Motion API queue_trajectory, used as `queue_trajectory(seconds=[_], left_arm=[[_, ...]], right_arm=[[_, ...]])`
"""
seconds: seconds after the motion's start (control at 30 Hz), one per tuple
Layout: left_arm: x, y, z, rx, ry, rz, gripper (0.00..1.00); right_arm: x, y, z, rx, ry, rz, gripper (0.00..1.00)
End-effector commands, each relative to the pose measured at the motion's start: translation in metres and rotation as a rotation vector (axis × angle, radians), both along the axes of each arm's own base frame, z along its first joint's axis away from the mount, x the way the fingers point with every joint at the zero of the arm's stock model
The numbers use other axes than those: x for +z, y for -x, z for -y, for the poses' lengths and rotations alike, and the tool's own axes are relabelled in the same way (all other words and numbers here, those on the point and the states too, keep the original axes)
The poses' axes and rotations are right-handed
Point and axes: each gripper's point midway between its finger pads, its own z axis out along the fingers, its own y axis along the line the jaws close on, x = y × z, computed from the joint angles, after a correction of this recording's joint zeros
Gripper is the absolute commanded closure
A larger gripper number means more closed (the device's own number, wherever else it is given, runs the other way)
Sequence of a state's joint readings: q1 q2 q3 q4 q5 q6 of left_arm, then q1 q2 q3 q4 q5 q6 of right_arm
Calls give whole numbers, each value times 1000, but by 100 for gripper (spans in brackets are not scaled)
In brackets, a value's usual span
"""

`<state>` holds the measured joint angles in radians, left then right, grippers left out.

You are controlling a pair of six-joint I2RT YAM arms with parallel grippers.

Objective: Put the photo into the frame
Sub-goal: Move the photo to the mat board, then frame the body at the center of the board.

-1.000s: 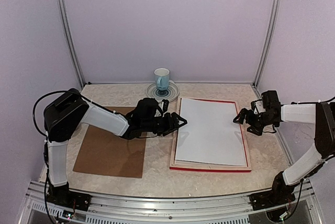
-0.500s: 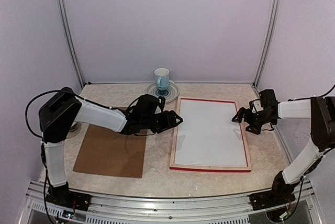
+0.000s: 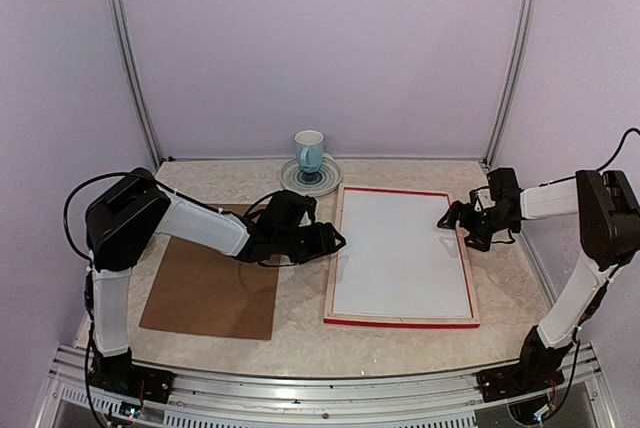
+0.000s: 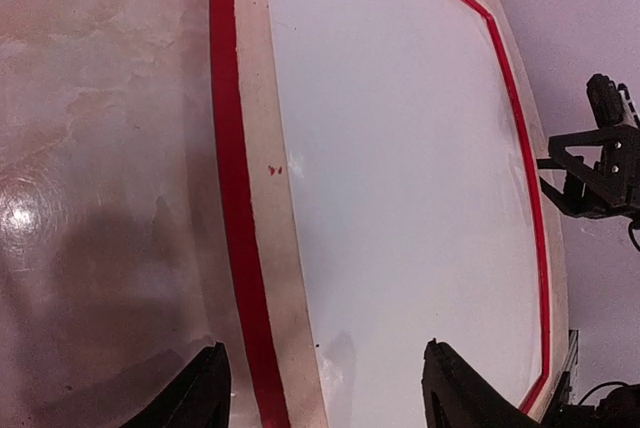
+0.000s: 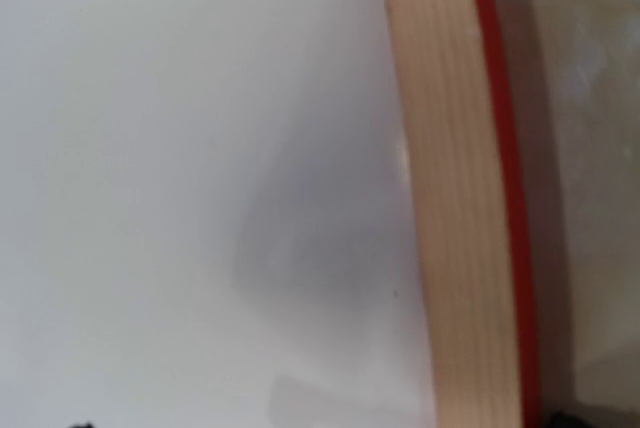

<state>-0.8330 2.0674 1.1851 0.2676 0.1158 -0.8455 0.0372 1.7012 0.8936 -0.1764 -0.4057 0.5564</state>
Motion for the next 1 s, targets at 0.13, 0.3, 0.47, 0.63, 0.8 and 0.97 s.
queue_trajectory(seconds=[0.13, 0.3, 0.47, 0.63, 0.8, 0.97], left_arm=[[-13, 5, -4, -5, 5, -25, 40], [-12, 9, -10, -3, 6, -31, 43], [-12, 18, -8, -20, 25, -42, 46], [-8, 31, -1, -50, 40, -41, 49], [-5, 42, 6, -74, 55, -44, 51], [-2, 51, 11, -88, 58, -44, 52]], right_arm=[[6, -16, -30, 64, -1, 31, 2], [4, -14, -41, 79, -5, 27, 2], [3, -13, -47, 84, 0, 22, 2], [3, -6, -43, 72, 13, 15, 2], [3, 0, -40, 68, 27, 15, 2], [5, 4, -41, 67, 18, 16, 1]])
